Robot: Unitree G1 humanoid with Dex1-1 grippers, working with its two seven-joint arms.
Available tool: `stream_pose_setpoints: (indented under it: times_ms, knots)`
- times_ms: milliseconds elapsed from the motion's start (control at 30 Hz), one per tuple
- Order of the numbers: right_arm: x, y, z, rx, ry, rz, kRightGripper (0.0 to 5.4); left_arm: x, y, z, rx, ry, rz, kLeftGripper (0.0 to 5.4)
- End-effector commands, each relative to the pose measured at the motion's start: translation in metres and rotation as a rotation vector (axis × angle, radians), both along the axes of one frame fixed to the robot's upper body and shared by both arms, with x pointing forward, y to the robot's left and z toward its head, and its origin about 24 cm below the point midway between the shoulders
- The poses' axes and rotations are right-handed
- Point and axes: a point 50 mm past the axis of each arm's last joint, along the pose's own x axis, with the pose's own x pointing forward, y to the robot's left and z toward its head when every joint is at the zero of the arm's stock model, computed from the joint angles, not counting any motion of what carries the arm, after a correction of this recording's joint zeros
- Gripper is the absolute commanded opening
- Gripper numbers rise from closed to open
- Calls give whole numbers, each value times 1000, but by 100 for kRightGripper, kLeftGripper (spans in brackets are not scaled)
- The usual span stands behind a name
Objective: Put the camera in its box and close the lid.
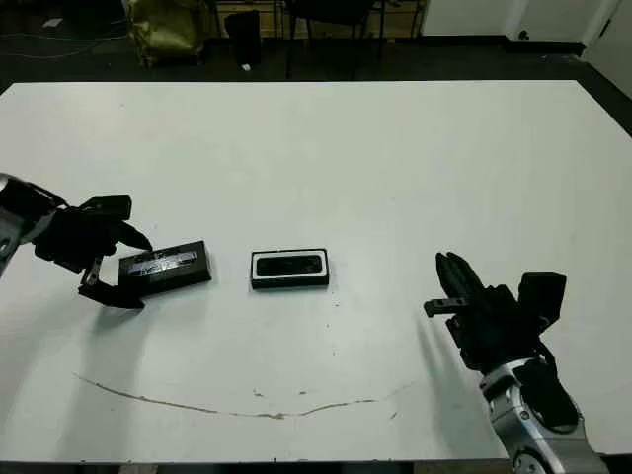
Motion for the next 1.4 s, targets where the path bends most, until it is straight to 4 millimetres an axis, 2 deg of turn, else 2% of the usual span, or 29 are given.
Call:
stream_pose_setpoints:
  times_ms: [33, 200, 267, 367, 567, 1000, 1300, 1400]
  knots:
    - [-2, -3, -4, -14, 39, -15, 0, -14, 3, -34, 56, 162, 29, 538]
    - [-2, -3, -5, -21, 37, -13, 0, -17, 4, -39, 50, 195, 48, 538]
    - [-2, -3, -4, -26, 34, -12, 0, -18, 4, -41, 46, 213, 69, 517]
    - [-2, -3, -4, -23, 34, -7, 0, -19, 4, -45, 32, 261, 142, 462]
    - [-1, -4, -5, -29, 34, -13, 0, -20, 4, -47, 21, 242, 169, 338]
    - [2, 0, -6, 0, 36, -9, 0, -23, 7, -44, 1, 256, 207, 338]
    - [1, 1, -10, 5, 29, 7, 0, -14, 8, -14, -109, 138, 249, 338]
    - [1, 3, -10, -2, 40, 3, 0, -11, 7, -1, -166, 84, 239, 286]
